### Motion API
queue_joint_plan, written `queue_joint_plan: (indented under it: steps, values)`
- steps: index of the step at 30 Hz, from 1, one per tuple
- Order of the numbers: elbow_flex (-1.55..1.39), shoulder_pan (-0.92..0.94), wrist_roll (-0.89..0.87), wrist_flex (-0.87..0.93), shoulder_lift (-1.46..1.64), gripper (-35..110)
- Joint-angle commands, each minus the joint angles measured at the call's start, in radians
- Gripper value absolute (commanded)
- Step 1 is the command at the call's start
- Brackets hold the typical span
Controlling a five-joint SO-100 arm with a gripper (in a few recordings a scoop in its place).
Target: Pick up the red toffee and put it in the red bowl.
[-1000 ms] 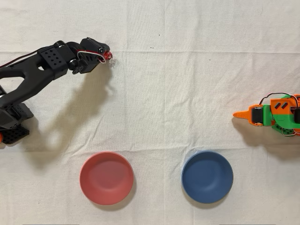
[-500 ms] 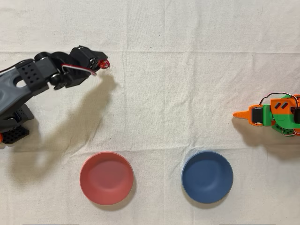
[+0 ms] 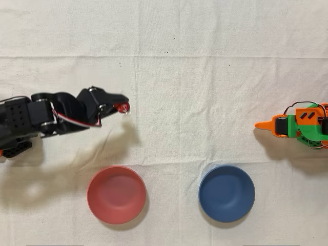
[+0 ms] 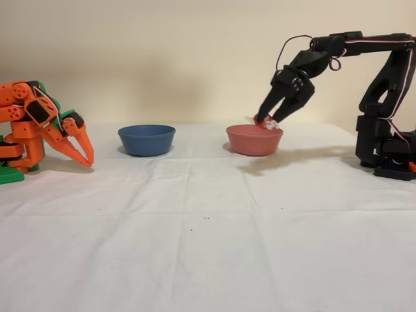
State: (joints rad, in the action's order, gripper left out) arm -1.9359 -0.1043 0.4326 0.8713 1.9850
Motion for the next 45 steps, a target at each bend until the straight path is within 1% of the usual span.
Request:
queue_joint_plan:
  steps: [1, 13, 25, 32, 36, 45]
  values:
    - [0.009, 0.091, 0.038, 0.009, 0.089, 10]
    - [0.046, 0.39, 0.091, 0.017, 0.071, 10]
    - [0.031, 0.617, 0.149, -0.029, 0.086, 10]
    - [0.017, 0.693, 0.173, -0.103, 0.055, 10]
    - [0.02, 0.715, 0.179, -0.115, 0.025, 10]
    - [-0.011, 0.701, 0.189, -0.133, 0.023, 10]
